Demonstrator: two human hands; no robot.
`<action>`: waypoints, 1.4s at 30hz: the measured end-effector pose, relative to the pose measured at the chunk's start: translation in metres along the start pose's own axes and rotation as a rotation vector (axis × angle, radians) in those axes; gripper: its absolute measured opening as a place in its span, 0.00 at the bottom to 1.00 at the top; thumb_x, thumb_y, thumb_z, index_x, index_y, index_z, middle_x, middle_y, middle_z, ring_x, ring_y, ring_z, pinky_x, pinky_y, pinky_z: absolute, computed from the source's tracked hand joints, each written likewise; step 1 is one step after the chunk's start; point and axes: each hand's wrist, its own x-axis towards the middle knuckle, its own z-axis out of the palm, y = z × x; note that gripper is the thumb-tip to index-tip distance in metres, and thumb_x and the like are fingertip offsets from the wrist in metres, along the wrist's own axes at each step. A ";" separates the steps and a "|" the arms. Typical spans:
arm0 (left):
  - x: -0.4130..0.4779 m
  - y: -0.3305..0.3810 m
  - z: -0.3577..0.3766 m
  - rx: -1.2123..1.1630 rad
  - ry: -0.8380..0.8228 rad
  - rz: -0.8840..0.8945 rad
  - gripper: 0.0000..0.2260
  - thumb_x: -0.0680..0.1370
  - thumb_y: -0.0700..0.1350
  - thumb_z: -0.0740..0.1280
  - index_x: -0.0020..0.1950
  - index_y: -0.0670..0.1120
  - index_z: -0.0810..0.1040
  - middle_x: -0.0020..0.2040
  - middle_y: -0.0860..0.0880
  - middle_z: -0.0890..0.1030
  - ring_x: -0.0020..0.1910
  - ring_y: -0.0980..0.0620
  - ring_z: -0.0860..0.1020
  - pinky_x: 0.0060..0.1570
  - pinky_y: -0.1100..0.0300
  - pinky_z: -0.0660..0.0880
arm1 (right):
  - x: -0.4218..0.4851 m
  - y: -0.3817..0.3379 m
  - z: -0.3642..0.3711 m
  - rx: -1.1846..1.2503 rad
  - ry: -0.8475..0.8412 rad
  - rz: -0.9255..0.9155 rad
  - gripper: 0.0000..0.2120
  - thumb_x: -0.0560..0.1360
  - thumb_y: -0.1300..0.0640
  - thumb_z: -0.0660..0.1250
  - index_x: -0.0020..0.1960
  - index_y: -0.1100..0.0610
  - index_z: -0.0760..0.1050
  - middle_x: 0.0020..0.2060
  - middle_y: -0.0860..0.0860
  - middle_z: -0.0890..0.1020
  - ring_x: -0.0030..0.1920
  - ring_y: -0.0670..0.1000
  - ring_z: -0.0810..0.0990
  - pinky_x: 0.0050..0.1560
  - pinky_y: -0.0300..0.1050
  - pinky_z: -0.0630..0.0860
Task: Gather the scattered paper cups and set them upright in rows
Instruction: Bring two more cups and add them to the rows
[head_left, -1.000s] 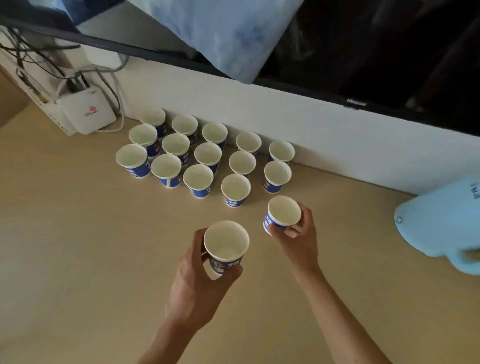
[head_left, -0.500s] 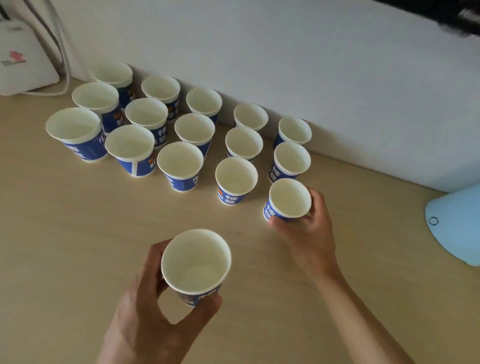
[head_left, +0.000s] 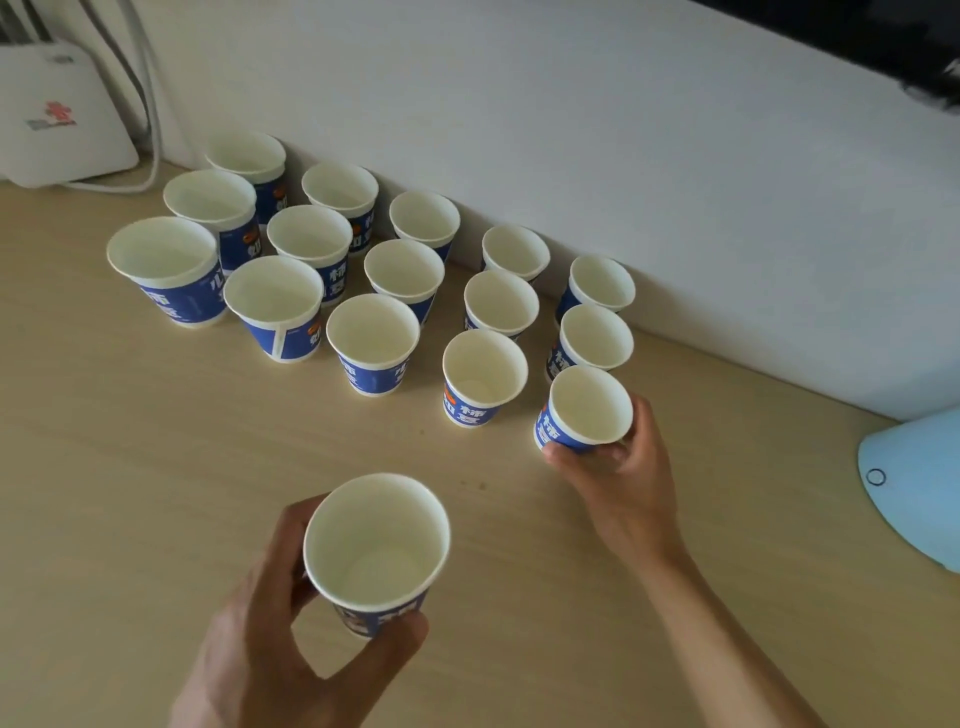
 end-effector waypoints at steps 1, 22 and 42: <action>0.000 0.000 -0.001 0.002 -0.004 0.006 0.30 0.55 0.58 0.72 0.58 0.65 0.75 0.48 0.61 0.84 0.42 0.65 0.83 0.40 0.72 0.76 | -0.001 0.000 0.000 0.001 0.001 0.003 0.31 0.62 0.52 0.81 0.61 0.40 0.73 0.56 0.38 0.83 0.53 0.42 0.83 0.50 0.39 0.79; 0.068 -0.062 -0.121 0.149 0.330 -0.122 0.26 0.67 0.45 0.81 0.61 0.55 0.74 0.49 0.60 0.83 0.48 0.61 0.82 0.44 0.71 0.75 | -0.091 -0.057 0.142 0.154 -0.136 -0.158 0.18 0.70 0.55 0.72 0.58 0.44 0.75 0.53 0.44 0.81 0.55 0.50 0.80 0.52 0.43 0.75; 0.136 -0.097 -0.132 0.145 0.328 -0.109 0.28 0.67 0.42 0.80 0.63 0.48 0.73 0.52 0.54 0.80 0.48 0.54 0.80 0.38 0.77 0.71 | -0.084 -0.087 0.214 0.113 -0.234 -0.114 0.16 0.69 0.52 0.71 0.56 0.48 0.76 0.49 0.44 0.81 0.51 0.46 0.80 0.51 0.42 0.75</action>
